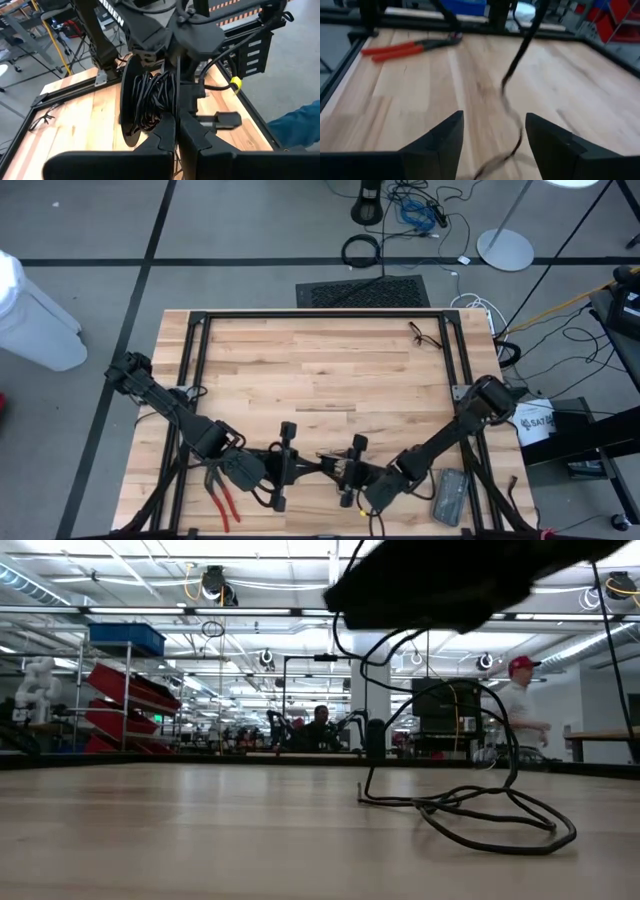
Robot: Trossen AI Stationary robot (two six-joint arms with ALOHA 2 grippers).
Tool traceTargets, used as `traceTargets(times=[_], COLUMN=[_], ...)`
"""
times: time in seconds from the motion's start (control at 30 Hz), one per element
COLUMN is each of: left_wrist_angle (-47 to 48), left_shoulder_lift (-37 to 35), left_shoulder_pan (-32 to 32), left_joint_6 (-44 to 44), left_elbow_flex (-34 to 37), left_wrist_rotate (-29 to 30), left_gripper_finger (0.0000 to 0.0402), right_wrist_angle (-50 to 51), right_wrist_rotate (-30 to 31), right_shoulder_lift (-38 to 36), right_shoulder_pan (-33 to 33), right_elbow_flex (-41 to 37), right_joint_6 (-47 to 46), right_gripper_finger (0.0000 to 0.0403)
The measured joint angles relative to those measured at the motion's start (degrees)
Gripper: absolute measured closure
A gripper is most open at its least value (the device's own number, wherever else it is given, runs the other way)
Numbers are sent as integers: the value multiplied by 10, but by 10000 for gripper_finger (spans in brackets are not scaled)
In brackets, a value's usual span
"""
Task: Coil cords
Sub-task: Coil the black wire onto the black spool
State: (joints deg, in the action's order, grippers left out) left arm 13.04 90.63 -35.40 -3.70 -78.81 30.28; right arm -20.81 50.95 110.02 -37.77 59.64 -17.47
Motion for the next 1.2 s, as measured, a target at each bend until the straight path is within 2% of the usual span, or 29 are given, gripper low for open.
traceTargets(times=[0.1, 0.23, 0.57, 0.73, 0.93, 1.1, 1.2], left_wrist_angle=[1, 1, 32, 38, 47, 84, 105], left_shoulder_lift=[0, 0, -6, -7, -7, -7, -7], left_shoulder_pan=[0, -7, -32, -37, -38, -38, -38], left_joint_6=[4, 4, 4, 4, 5, 34, 51], left_elbow_flex=[0, 0, 1, 1, 0, 1, 0], left_wrist_rotate=[0, 0, 50, 52, 54, 54, 54], left_gripper_finger=[394, 394, 394, 394, 394, 394, 394], right_wrist_angle=[-48, -57, -37, -30, 12, 91, 133], right_wrist_rotate=[0, -12, -15, -15, -16, -20, -48], right_shoulder_lift=[7, 7, 5, -2, -45, -102, -140], right_shoulder_pan=[13, 22, 5, -7, -33, -50, -56], right_elbow_flex=[0, 0, 0, 0, 0, 0, 0], right_joint_6=[32, 47, 54, 49, 46, 9, -9], right_gripper_finger=[214, 245, 393, 400, 402, 402, 403])
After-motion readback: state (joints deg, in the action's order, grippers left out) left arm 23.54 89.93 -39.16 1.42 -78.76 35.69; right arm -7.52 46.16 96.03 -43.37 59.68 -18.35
